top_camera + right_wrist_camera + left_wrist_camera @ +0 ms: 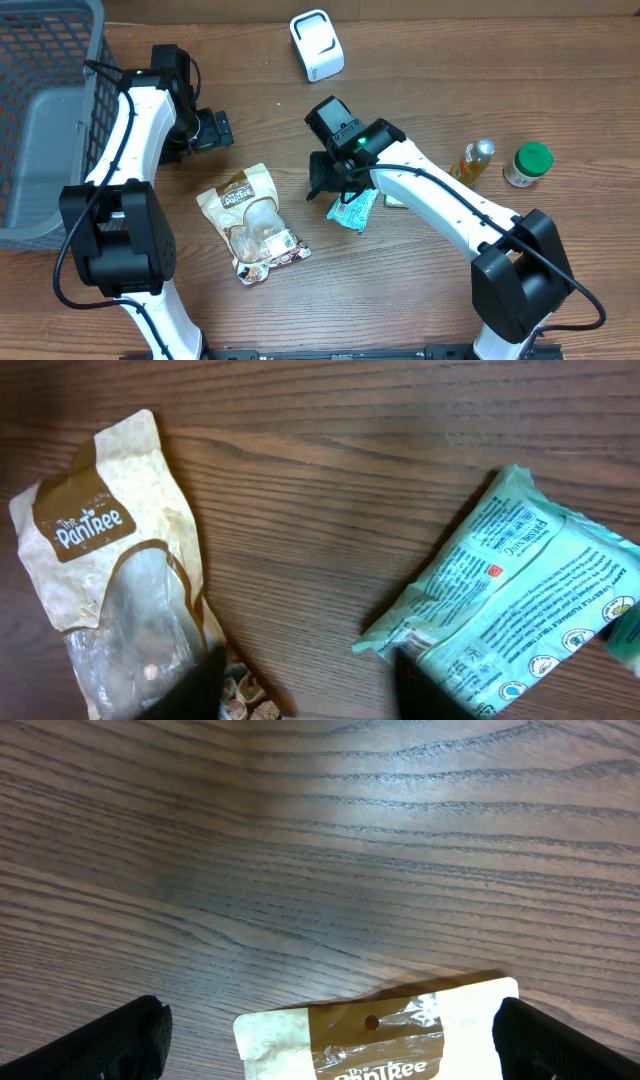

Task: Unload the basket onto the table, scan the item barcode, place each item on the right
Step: 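Lower the teal wipes pack to the table right of the bag and release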

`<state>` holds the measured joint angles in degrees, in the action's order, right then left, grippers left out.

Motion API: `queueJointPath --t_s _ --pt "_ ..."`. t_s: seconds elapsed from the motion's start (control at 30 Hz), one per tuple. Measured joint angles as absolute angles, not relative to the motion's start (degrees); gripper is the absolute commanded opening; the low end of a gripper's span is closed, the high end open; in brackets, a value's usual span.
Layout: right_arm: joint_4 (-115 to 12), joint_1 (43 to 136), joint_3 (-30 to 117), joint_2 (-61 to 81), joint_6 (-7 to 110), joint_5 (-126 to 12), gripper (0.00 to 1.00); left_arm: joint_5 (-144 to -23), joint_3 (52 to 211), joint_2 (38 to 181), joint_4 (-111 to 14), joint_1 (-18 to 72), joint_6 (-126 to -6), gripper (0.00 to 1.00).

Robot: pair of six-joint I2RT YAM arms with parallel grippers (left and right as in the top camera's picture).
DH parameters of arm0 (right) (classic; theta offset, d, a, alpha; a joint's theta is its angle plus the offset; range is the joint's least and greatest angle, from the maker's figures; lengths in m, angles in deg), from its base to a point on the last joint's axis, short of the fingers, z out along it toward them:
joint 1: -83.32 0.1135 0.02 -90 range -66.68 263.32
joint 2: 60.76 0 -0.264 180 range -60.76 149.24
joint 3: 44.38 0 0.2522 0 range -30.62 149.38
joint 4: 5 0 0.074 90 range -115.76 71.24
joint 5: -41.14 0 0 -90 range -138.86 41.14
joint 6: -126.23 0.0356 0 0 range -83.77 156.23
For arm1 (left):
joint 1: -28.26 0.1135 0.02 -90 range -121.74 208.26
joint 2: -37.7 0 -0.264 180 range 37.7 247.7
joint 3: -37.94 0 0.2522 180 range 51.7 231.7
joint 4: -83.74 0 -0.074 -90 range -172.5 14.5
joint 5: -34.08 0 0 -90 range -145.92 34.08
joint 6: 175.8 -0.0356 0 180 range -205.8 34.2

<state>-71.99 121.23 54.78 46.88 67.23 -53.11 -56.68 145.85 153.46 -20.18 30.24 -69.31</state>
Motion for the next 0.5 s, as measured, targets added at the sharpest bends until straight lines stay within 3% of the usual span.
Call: queueJointPath --t_s 0.13,0.23,0.5 --pt "-68.3 121.2 53.2 46.9 67.8 -53.1 0.14 -56.7 145.8 153.5 -20.2 30.2 -69.3 0.99" --pt "-64.7 121.2 49.8 46.9 67.6 -53.0 0.04 -56.7 145.8 153.5 -20.2 30.2 -69.3 0.99" --pt "-56.7 120.8 39.5 46.9 71.7 -49.4 0.04 -56.7 145.8 153.5 -20.2 30.2 -69.3 1.0"
